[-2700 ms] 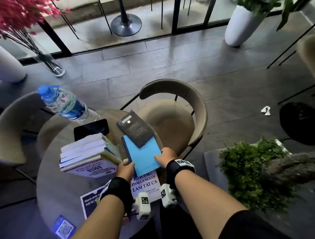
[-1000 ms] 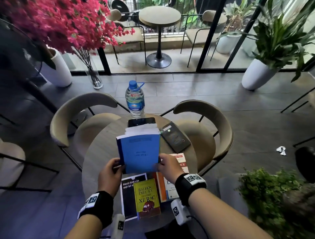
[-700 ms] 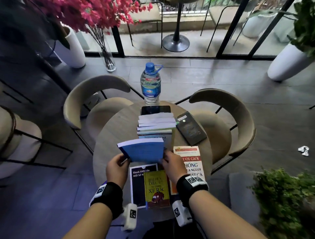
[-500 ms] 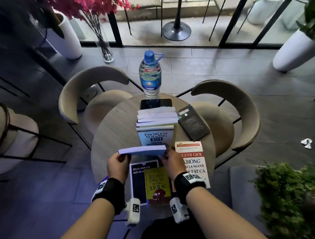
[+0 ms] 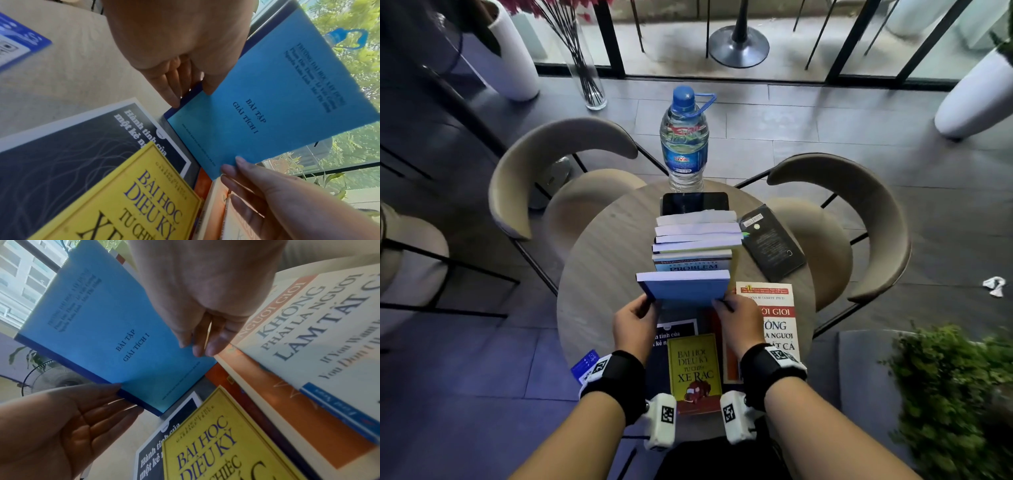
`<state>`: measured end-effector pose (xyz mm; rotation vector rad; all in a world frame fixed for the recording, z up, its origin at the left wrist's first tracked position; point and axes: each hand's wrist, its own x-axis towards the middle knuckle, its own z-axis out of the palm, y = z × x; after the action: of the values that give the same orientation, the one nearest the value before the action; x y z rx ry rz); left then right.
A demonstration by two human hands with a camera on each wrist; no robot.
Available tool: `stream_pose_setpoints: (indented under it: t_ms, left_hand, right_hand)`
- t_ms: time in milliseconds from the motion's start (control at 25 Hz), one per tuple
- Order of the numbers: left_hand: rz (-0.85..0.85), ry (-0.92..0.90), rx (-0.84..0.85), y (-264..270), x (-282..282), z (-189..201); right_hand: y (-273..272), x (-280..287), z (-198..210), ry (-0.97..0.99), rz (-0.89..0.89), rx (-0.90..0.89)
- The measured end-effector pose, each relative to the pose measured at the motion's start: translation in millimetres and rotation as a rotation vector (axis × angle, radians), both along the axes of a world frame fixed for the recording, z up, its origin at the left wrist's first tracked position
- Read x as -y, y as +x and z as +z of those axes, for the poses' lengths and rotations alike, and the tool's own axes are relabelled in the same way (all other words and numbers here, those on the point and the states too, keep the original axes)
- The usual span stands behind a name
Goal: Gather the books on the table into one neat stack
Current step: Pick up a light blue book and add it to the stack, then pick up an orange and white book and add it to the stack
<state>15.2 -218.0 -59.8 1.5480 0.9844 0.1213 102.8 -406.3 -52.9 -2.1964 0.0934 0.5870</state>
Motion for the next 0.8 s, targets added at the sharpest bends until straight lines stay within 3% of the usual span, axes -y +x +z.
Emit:
stream_pose_setpoints:
  t_ms: [520, 800]
  left_hand:
    - [-0.085, -0.022, 0.002, 7, 16, 19]
    - [-0.079, 0.025, -0.212, -7, 33, 21]
  right_hand:
    - [5, 13, -2, 0.141, -0.033, -0.064]
    - [21, 47, 0, 0.133, -0.147, -0.159]
